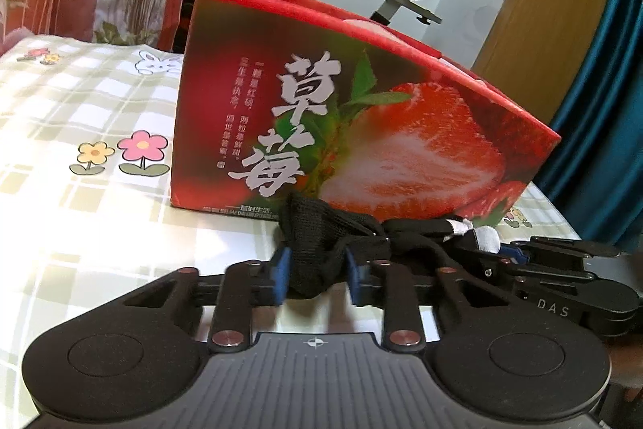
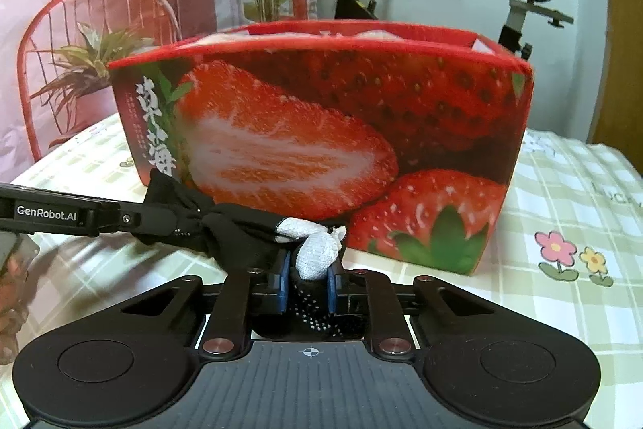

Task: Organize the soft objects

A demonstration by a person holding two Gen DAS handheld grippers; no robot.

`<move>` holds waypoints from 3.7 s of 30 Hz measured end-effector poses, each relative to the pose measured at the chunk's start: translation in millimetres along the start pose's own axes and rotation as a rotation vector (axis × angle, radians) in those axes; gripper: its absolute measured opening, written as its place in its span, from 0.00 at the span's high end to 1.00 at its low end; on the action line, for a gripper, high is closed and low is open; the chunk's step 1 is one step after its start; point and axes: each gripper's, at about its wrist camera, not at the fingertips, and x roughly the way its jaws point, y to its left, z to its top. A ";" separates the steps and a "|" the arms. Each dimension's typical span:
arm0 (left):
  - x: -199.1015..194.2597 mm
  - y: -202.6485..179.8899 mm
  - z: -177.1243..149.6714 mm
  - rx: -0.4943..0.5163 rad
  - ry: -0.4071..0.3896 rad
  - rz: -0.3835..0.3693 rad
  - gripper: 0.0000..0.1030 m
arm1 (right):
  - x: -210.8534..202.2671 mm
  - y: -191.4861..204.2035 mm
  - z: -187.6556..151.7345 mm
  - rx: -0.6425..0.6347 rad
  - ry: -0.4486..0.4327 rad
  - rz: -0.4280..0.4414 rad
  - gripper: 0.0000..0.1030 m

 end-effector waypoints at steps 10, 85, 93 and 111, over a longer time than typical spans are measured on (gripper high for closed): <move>-53.0 -16.8 28.3 -0.003 -0.099 -0.054 0.81 | -64.0 1.8 23.2 -0.006 -0.177 0.064 0.85; -200.9 -111.1 178.9 0.165 -0.296 0.353 0.00 | -227.4 4.1 195.2 0.109 -0.392 -0.224 0.00; -232.3 -130.0 174.8 0.176 -0.321 0.343 0.00 | -268.0 17.8 189.3 0.115 -0.380 -0.273 0.00; -230.8 -127.7 168.3 0.177 -0.297 0.328 0.00 | -280.9 21.0 185.1 0.126 -0.356 -0.291 0.00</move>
